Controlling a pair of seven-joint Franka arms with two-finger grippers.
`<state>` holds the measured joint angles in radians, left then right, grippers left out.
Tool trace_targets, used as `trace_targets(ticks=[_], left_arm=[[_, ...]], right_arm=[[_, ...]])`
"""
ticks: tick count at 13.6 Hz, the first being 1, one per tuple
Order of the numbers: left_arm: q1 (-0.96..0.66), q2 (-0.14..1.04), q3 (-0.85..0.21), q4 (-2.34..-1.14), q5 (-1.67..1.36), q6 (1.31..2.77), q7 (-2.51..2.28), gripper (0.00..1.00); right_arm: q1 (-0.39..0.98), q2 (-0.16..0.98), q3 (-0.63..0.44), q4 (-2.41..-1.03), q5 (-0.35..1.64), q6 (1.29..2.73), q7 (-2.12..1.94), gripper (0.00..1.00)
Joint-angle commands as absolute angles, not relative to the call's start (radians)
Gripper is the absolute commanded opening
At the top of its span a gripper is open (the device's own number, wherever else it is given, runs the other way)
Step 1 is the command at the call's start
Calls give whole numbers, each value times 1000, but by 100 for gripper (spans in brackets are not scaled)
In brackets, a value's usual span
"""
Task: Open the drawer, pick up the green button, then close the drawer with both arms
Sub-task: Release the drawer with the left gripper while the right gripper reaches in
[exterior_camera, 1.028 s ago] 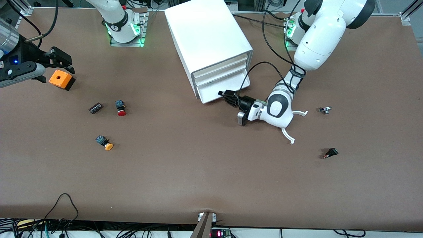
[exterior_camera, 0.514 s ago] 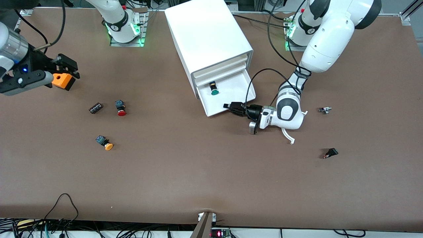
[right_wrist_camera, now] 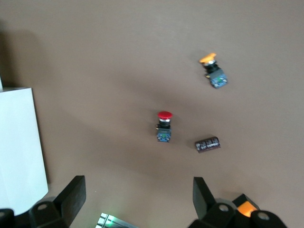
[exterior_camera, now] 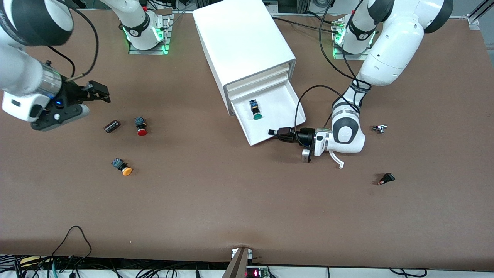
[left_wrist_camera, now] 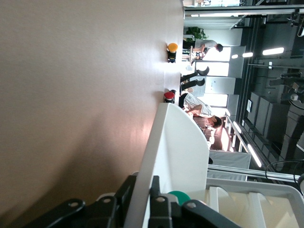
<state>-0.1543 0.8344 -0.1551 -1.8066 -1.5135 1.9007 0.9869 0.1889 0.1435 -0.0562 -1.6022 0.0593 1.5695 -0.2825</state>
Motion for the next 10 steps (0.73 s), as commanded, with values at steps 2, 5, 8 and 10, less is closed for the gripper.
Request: trace_targets(ticks=[2,5,8,10], left_arm=[[-155,747,-144,-1816,-1444,1942,858,100],[-146,577,-91,-1816,-1129,1933,608,100],[-89,456,-80,-1784,-702,1933,554,100],[-46,388,-80,-1760,-474,1919,555,100]], right_arm=[[228,149,26,-1574,71,1565,-285,100],[280,227,103,-1510,118,1575,-281,100],[404,328,109,-1399,123,1633,-235,100],[500,383,109,-1362,121,1692,-128,100]])
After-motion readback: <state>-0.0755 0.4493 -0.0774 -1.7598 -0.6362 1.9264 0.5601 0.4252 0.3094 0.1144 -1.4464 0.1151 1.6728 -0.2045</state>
